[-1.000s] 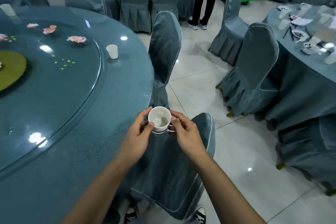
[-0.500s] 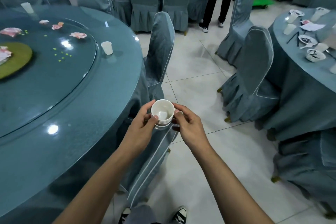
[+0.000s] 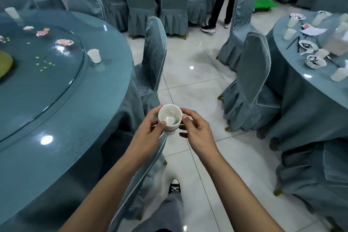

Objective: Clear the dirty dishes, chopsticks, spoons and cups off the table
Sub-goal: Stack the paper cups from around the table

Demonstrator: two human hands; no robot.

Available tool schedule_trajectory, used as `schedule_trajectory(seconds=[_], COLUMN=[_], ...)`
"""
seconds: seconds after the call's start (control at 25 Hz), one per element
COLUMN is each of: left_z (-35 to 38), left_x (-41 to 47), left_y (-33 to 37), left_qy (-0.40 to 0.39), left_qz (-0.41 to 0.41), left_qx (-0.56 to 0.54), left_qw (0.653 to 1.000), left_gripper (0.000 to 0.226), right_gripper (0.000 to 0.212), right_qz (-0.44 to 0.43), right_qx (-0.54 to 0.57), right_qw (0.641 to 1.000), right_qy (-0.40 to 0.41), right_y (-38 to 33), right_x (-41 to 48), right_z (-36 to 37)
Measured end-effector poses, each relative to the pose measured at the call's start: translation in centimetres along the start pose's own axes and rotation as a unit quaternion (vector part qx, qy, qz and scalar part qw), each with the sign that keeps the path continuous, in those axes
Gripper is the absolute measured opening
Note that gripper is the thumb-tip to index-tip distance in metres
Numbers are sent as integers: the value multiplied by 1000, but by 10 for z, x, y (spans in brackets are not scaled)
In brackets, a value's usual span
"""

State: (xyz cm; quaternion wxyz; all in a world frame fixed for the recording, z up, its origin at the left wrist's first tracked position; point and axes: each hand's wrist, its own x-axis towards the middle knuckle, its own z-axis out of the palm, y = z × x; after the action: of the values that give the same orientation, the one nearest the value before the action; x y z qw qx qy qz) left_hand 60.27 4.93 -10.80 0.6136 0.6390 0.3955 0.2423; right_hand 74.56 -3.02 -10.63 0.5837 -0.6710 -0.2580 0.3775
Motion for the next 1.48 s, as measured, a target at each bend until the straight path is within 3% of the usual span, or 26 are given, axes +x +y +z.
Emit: schedule_trajectory(seconds=[0.36, 0.92, 1.48], left_z=[17, -15, -29], left_x=[108, 215, 351], left_y=[15, 32, 38], left_qy=[45, 158, 390], left_qz=[-22, -27, -59], left_qx=[-10, -11, -100], left_qw=[999, 987, 914], left_gripper=[51, 43, 45], right_gripper=[24, 23, 22], right_qz=[13, 3, 0], right_qx=[-31, -47, -104], right_qw=[999, 987, 923], right_qy=[-40, -153, -371], right_y=[-26, -63, -71], right_x=[117, 264, 463], right_z=[-16, 30, 99])
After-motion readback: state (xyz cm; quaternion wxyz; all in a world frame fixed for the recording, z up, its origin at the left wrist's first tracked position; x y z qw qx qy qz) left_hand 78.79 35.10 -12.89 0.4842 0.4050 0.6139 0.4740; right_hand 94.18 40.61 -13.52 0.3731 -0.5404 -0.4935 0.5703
